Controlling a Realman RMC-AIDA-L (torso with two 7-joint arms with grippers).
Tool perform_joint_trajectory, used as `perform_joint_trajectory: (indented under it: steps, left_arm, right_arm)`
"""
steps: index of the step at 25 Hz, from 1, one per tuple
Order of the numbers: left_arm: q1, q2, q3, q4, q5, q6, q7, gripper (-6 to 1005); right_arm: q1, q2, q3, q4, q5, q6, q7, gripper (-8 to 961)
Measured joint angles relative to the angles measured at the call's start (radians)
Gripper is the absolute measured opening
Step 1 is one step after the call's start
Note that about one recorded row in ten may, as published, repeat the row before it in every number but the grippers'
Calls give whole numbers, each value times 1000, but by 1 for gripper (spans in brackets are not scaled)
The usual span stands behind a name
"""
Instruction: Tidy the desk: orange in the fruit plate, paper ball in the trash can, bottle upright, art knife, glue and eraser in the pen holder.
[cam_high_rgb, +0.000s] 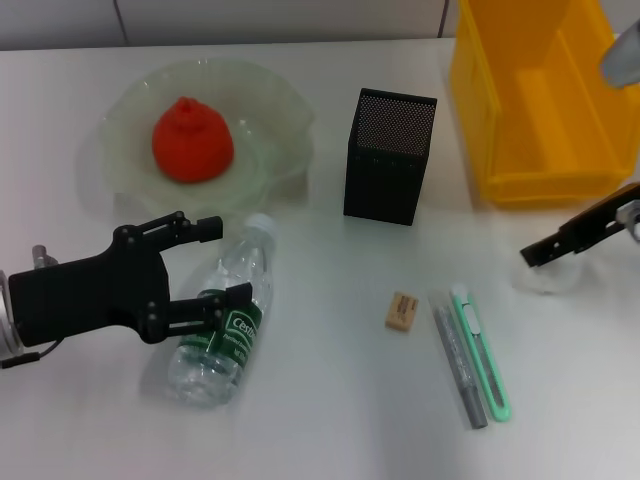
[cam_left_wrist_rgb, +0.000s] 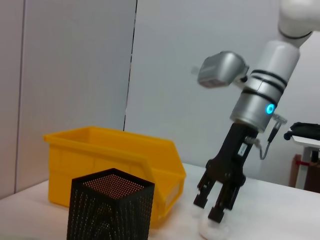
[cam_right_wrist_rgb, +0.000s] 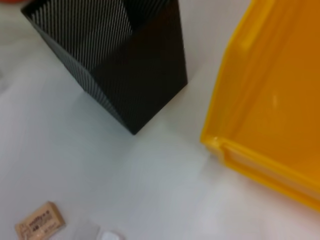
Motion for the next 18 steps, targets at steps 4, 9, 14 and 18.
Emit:
perform_joint_trajectory:
  steps: [4,9,14,18]
  left_arm:
    - [0,0,3,0,0,-6,1,841]
    - [0,1,3,0,0,-11,1,840]
    - [0,1,1,0,0,-15,0,838]
    - [0,2,0,0,0,-17,-1,837]
  right_arm:
    - [30,0,-23,87,-24,42,0,776]
    - [61,0,-35,154,-30,49,0,775]
    - [70,-2,-35,164,-42,31,3,700]
    - [59,-2,-14,86,-38,-5,6,561]
